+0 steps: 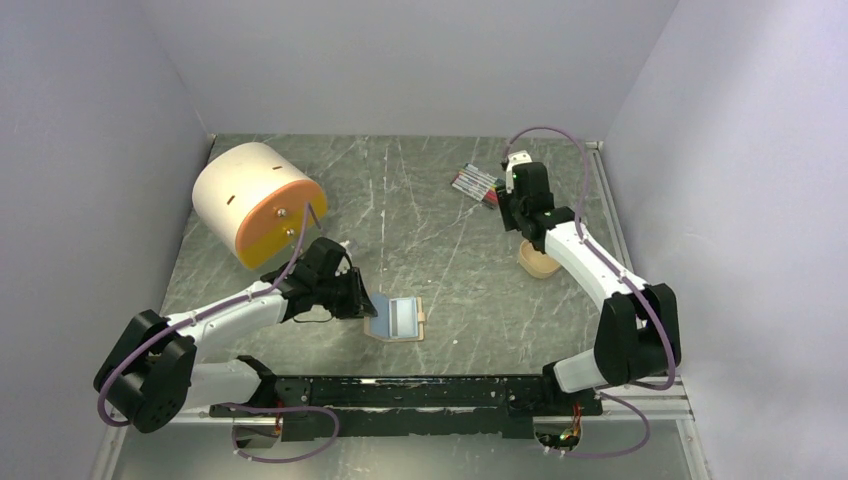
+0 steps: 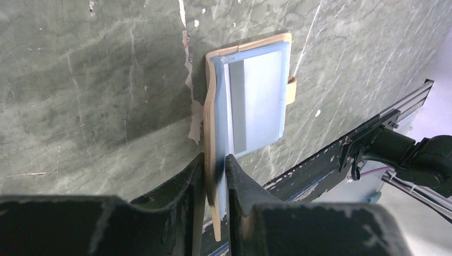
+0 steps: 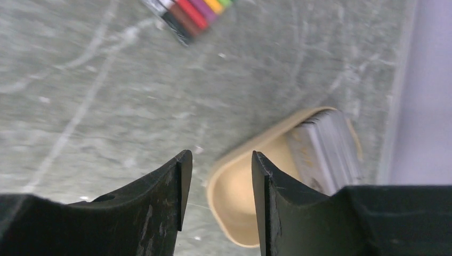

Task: Put the credit cards into the card holder
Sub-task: Pick up the credit card from the storage box.

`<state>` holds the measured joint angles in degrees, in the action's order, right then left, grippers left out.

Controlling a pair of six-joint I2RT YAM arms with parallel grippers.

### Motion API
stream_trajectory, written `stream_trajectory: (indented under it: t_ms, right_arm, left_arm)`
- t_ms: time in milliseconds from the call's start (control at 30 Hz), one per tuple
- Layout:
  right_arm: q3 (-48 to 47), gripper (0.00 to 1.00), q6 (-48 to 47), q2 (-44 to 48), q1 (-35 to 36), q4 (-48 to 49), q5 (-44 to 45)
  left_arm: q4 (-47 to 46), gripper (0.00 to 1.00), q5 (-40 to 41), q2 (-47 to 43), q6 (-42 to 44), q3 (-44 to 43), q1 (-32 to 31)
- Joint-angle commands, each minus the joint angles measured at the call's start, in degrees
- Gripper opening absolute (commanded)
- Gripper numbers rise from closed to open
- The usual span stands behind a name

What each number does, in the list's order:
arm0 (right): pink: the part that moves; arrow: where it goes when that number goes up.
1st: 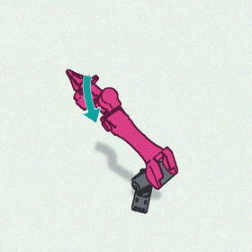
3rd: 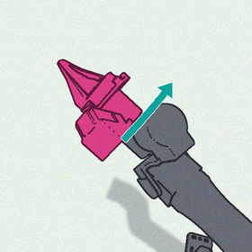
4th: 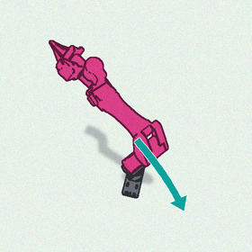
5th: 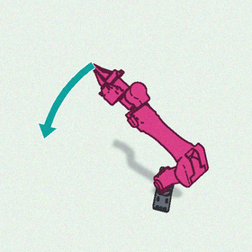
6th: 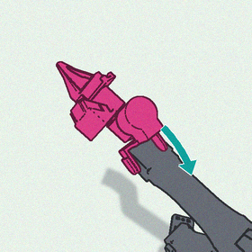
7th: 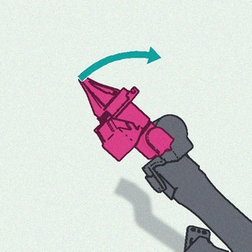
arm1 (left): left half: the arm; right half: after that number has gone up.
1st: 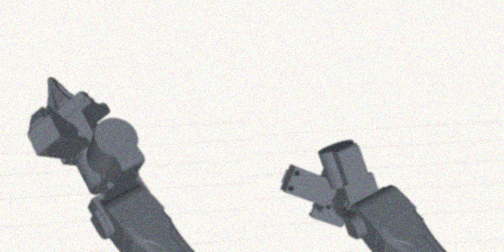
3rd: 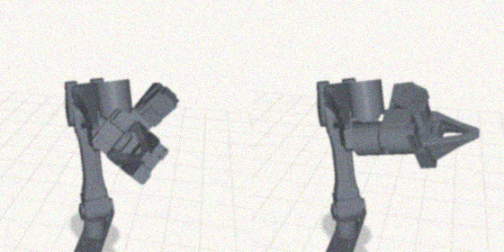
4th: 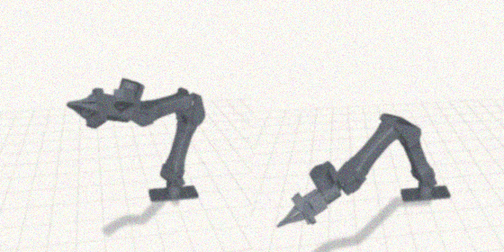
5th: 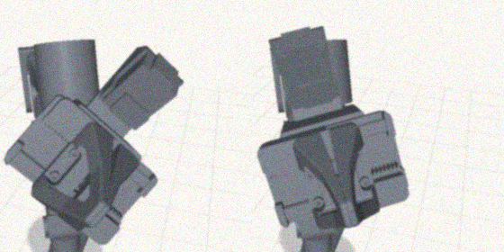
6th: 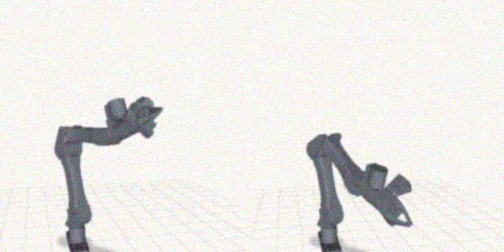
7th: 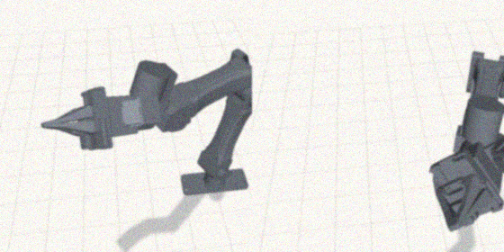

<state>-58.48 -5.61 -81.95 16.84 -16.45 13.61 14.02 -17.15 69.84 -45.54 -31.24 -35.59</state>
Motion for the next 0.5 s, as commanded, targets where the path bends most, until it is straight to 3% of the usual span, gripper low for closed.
stream_trajectory:
  t_ms: [0, 200, 467]
  right_arm:
    - [1.2, 0.5, -13.2, 0.8, -3.0, -1.7, 5.3]
    - [0.9, 0.5, -16.5, -3.0, -8.8, -1.9, 9.0]
    - [0.8, 0.54, -21.9, -10.1, -10.6, 0.6, 15.3]
  left_arm:
    - [-1.3, 0.24, -2.0, -0.6, 1.9, 0.7, 0.5]
    - [-2.1, 0.26, -4.2, 0.1, 2.9, 0.4, 0.5]
    - [-4.6, 0.26, -5.8, -1.0, 1.8, 1.7, 0.5]
